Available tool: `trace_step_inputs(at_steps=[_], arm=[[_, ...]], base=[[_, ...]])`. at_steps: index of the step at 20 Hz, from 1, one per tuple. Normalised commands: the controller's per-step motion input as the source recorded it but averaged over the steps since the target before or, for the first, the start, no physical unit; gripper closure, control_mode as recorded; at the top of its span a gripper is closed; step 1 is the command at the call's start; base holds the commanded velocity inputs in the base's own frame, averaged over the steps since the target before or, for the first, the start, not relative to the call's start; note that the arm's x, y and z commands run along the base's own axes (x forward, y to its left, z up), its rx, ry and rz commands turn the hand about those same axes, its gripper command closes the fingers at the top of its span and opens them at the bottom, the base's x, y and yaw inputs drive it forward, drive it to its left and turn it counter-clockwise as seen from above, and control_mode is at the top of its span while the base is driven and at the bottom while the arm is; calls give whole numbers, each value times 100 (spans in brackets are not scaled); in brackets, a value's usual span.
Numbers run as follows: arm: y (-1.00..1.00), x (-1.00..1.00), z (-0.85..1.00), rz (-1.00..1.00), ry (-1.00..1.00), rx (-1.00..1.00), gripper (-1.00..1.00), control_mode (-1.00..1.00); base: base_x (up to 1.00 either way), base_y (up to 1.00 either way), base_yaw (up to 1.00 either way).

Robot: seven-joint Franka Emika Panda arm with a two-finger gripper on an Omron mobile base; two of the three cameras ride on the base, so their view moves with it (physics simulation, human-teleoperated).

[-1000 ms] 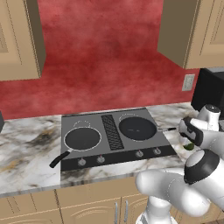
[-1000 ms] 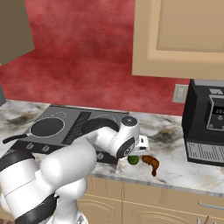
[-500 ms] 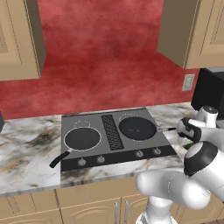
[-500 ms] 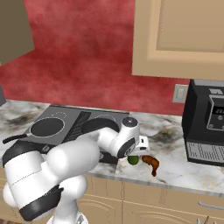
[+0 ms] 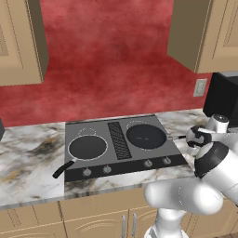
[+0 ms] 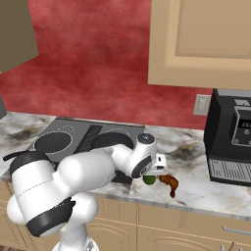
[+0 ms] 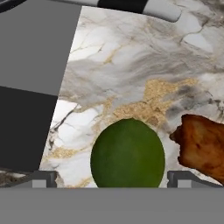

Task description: Place both pans onto different burners. Then place the lime and the chicken drumstick on different pans.

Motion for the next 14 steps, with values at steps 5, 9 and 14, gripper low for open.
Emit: trace_step_inputs(at_steps=[5,9,14], arm=[[0,4,-14,0,0,0,-100,-100],[0,8,-12,0,0,0,-100,-100],[-5,10,-9,1,-1,0,-100,-100]], base=[[0,0,0],[0,0,0],[0,0,0]])
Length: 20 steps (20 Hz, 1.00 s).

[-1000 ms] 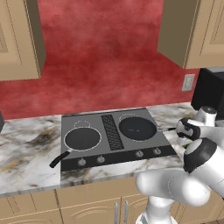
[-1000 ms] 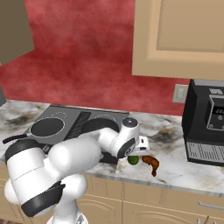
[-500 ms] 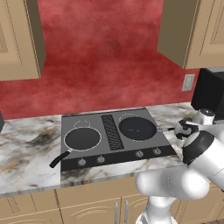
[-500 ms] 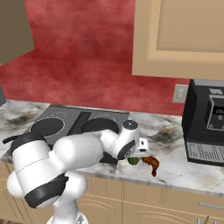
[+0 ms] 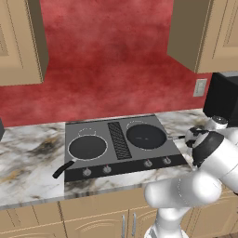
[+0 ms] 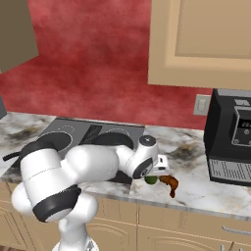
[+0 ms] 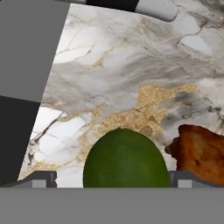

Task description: Place both pans onto different burners. Then place the lime and the chicken drumstick on different pans.

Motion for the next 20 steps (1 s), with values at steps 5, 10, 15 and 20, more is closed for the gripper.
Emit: trace_step_inputs(at_steps=[5,10,15,20], arm=[[-6,4,-14,1,0,0,100,-100],[0,0,-8,1,0,0,100,-100],[0,2,0,0,0,0,100,-100],[0,6,47,-2,0,0,100,-100]], base=[[0,0,0],[0,0,0],[0,0,0],[0,0,0]])
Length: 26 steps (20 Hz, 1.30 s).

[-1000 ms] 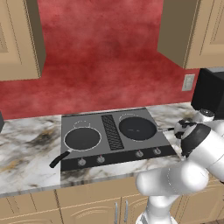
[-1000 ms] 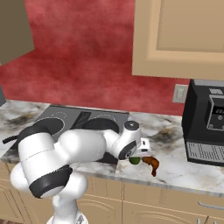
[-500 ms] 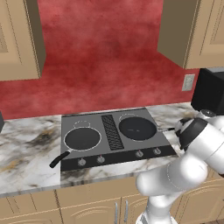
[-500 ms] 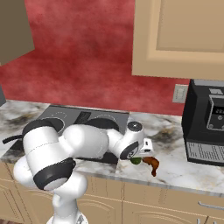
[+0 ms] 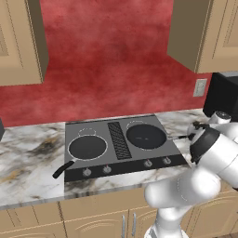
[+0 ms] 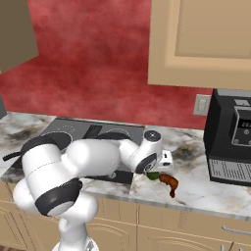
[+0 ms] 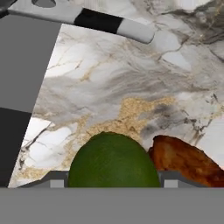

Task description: Place both pans onto different burners. Then place the lime and the chicken drumstick on different pans.

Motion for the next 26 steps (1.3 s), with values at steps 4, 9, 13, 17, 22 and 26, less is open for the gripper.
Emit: trace_step_inputs(at_steps=[4,9,13,17,22,26], arm=[[0,0,87,-6,1,0,100,-100],[0,0,89,-4,9,0,100,-100],[13,-7,65,-1,15,2,100,-100],[34,-32,21,0,15,8,100,-100],[46,-29,1,0,3,10,100,-100],[68,-7,4,0,1,4,100,-100]], base=[[0,0,0],[0,0,0],[0,0,0],[0,0,0],[0,0,0],[0,0,0]])
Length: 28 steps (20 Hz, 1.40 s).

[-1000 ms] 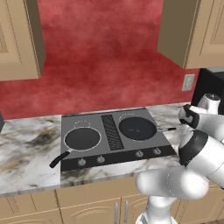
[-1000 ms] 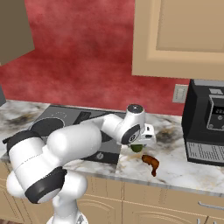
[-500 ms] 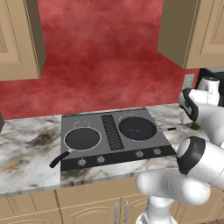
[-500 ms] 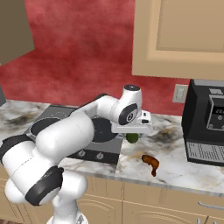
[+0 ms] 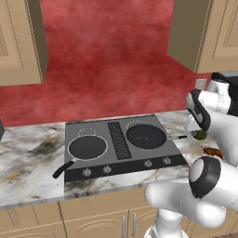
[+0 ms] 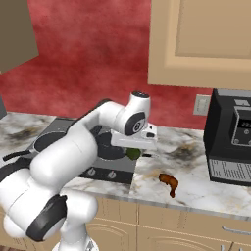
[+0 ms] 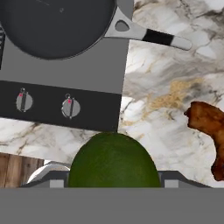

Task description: Place both pans onto different burners. Then place the lime and the chicken drumstick on different pans.

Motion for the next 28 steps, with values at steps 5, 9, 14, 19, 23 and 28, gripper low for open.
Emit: trace_step_inputs(at_steps=[5,9,14,19,23,28], arm=[[89,0,0,0,0,0,100,-100],[94,0,3,0,0,0,100,-100],[94,3,1,0,0,0,100,-100],[97,12,0,0,3,0,100,-100],[97,22,0,0,6,0,100,-100],[92,36,0,2,11,0,100,-100]], base=[[0,0,0],[0,0,0],[0,0,0],[0,0,0],[0,0,0],[0,0,0]])
